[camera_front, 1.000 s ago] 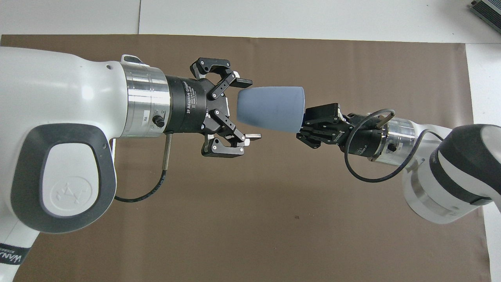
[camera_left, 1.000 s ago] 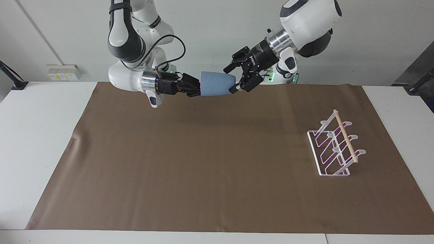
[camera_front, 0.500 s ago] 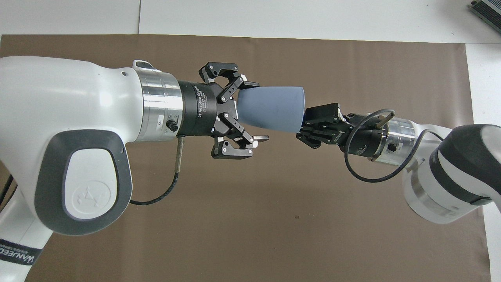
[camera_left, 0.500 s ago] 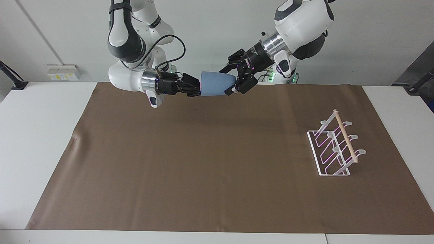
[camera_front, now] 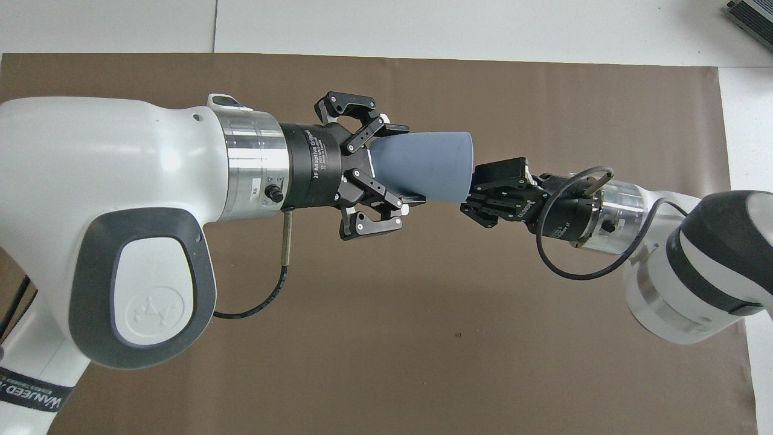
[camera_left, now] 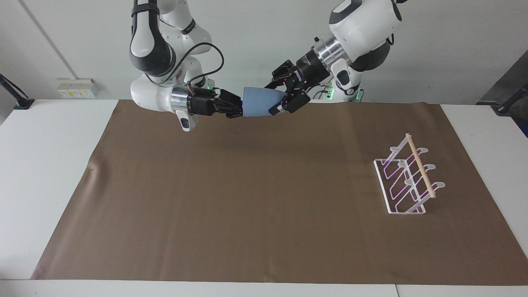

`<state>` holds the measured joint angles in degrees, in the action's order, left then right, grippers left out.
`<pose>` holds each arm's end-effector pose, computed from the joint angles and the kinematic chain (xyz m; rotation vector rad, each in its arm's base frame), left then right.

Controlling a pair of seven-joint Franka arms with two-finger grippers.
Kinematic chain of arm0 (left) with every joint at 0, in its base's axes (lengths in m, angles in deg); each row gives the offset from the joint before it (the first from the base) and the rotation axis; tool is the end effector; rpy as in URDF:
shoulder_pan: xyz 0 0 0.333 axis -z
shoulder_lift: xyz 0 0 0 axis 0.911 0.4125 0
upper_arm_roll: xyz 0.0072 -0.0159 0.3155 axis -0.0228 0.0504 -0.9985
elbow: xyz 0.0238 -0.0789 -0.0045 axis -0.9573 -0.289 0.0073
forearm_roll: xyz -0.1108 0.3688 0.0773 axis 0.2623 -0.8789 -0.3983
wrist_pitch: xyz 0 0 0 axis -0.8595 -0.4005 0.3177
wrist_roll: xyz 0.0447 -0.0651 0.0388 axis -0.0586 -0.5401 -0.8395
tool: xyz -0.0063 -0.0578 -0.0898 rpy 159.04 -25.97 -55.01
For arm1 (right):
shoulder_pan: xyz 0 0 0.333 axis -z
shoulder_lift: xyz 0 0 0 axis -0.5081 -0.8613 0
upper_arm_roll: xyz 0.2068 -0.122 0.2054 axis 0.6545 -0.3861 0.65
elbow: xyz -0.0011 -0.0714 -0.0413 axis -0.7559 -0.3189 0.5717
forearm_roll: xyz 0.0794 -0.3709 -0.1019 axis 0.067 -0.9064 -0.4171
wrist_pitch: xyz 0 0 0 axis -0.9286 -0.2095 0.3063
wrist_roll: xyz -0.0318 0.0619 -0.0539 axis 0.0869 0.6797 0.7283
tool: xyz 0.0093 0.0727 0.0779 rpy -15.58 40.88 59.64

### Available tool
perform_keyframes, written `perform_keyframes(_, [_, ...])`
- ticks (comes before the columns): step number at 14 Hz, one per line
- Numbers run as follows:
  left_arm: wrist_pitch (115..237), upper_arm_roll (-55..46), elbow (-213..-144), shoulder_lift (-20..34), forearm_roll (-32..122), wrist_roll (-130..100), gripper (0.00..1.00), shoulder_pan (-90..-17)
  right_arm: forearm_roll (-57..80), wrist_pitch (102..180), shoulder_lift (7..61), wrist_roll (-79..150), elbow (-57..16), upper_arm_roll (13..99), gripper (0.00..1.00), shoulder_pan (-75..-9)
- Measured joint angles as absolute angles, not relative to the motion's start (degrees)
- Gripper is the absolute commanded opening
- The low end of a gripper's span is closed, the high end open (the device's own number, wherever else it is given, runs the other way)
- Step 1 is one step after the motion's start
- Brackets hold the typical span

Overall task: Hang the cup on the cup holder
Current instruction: 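Close the left gripper around the cup body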

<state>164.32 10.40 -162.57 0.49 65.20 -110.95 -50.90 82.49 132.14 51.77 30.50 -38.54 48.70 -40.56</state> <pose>0.5156 -0.3511 0.6452 1.5427 1.7532 -0.7159 0.5339 0.1671 0.4929 -1.5029 0.3971 0.0876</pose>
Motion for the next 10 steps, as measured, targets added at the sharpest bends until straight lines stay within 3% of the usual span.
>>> perform_keyframes(3, [164.3, 10.4, -162.7, 0.5, 65.1, -111.0, 0.00, -50.9, 82.5, 132.1, 51.7, 30.5, -38.5, 48.7, 0.00, -40.6])
perform_keyframes(4, [164.3, 10.4, -162.7, 0.5, 65.1, -111.0, 0.00, -50.9, 82.5, 132.1, 51.6, 30.5, -38.5, 48.7, 0.07, -40.6])
perform_keyframes(5, [164.3, 10.3, -162.7, 0.5, 65.0, -111.0, 0.00, -50.9, 82.5, 132.2, 51.6, 30.5, -38.5, 48.7, 0.25, -40.6])
perform_keyframes(10, [165.1, 10.1, -163.6, 0.4, 63.7, -111.8, 0.00, -50.9, 82.7, 132.4, 51.5, 30.5, -38.4, 48.9, 0.34, -40.7])
